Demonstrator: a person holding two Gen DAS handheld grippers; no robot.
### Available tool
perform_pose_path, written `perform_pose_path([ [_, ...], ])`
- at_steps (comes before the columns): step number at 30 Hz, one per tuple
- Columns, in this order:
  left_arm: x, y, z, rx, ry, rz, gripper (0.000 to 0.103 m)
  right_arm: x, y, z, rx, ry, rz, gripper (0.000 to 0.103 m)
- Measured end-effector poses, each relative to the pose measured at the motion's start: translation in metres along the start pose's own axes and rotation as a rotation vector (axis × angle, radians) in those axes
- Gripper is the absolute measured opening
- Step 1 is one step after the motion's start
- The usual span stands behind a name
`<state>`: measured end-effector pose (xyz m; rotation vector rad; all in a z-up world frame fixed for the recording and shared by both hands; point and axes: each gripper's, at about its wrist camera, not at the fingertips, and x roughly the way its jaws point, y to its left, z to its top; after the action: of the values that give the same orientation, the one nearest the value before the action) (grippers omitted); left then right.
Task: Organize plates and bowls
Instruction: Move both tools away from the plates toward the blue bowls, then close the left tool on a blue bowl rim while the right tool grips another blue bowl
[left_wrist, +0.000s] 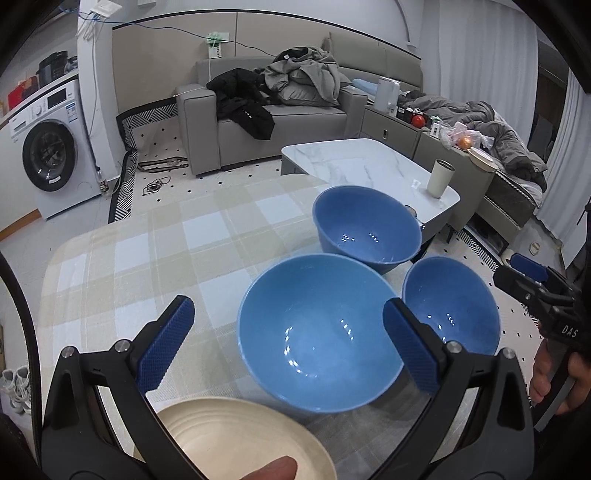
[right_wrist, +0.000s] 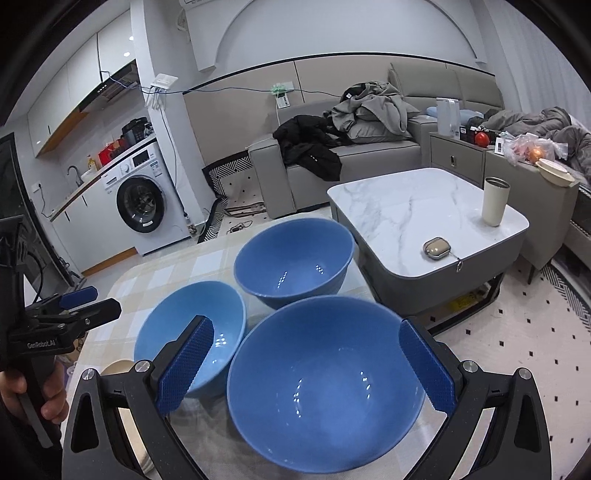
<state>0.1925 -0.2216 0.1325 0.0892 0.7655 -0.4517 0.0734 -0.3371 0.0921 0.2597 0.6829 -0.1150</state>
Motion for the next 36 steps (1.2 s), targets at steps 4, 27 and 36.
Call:
perform_pose_path([
  [4, 0.006, -0.008, 0.019, 0.015, -0.001, 0.003, 0.102, 0.002, -0.004, 0.017, -0.002, 0.002, -0.018, 0.102],
  [27, 0.094, 0.006, 0.088, -0.077, 0.075, -0.03, 0.102, 0.057, -0.027, 0.092, 0.031, 0.078, -0.036, 0.102],
  [36, 0.141, 0.0, 0.095, -0.073, 0.128, -0.024, 0.101, 0.098, -0.036, 0.091, 0.037, 0.14, -0.022, 0.102],
])
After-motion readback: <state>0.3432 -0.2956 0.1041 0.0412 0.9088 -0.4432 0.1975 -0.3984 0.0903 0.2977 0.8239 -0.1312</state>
